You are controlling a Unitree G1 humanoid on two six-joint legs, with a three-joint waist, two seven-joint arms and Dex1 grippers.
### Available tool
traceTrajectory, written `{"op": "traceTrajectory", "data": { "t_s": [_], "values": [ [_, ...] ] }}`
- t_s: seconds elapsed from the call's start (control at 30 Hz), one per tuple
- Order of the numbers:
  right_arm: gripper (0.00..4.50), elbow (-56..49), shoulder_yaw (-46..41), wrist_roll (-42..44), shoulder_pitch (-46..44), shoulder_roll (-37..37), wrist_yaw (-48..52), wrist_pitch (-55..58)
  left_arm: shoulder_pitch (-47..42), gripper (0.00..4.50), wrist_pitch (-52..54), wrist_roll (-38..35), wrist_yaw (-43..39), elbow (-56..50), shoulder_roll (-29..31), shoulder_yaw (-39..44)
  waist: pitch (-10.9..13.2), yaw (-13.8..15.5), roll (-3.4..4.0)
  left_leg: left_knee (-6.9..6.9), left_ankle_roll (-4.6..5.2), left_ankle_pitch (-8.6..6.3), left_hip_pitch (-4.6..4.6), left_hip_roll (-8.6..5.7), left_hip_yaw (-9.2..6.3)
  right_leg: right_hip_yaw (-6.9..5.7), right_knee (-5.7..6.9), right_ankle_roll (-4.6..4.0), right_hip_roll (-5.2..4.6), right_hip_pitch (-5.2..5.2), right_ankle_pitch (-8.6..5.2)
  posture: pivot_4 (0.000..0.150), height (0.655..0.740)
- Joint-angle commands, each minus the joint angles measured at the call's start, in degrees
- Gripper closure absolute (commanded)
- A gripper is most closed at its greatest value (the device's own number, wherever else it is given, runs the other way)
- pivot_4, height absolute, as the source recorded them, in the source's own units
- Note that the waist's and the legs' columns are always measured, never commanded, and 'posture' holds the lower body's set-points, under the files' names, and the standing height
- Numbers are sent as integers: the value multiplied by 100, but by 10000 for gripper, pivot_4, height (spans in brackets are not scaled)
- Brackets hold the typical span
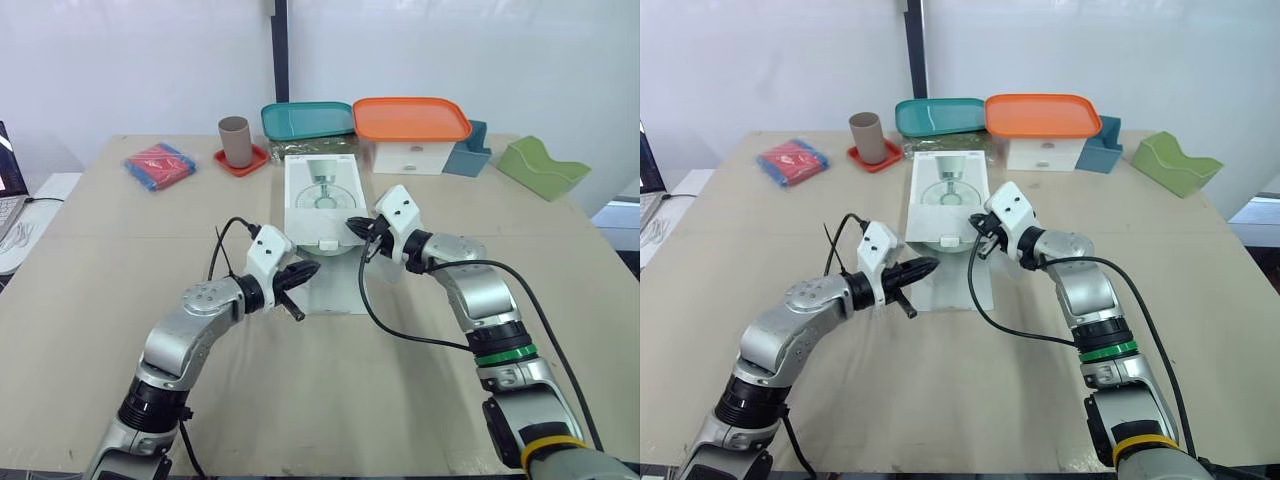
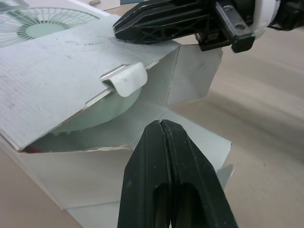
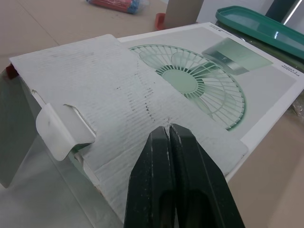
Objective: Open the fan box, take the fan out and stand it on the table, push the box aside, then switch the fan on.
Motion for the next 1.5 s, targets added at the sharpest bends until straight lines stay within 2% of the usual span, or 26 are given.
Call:
{"op": "traceTrajectory", "data": {
  "t_s": [0.03,0.4,0.97,1.17,1.5],
  "values": [
    [44112,-37,69,-36,-42,21,55,-70,-280,45000,-80,-4,16,-196,2,0,0,0,0,0,0,0,0,0,0,0,0,0,0,0,0,1500,7400],
    [44112,-120,76,-33,-5,56,44,-19,-741,45000,367,380,327,310,-17,-305,0,-2,0,0,0,0,0,0,0,0,0,0,1,0,0,1500,7400],
    [44112,-90,81,-30,-1,139,26,-20,-639,45000,1730,242,553,-493,625,71,0,-13,0,-1,0,0,0,2,-1,0,0,0,3,-2,0,1500,7400],
    [44112,-43,89,-42,-16,185,31,-51,-557,45000,1516,360,927,-215,608,458,0,-12,0,-1,-2,1,0,1,-2,0,0,0,3,-2,0,1500,7400],
    [44112,-61,83,-50,2,168,48,-54,-607,45000,734,489,1565,609,110,1022,0,-3,0,-1,-4,2,0,1,-1,0,0,-1,2,-3,1,1500,7400]
  ]
}}
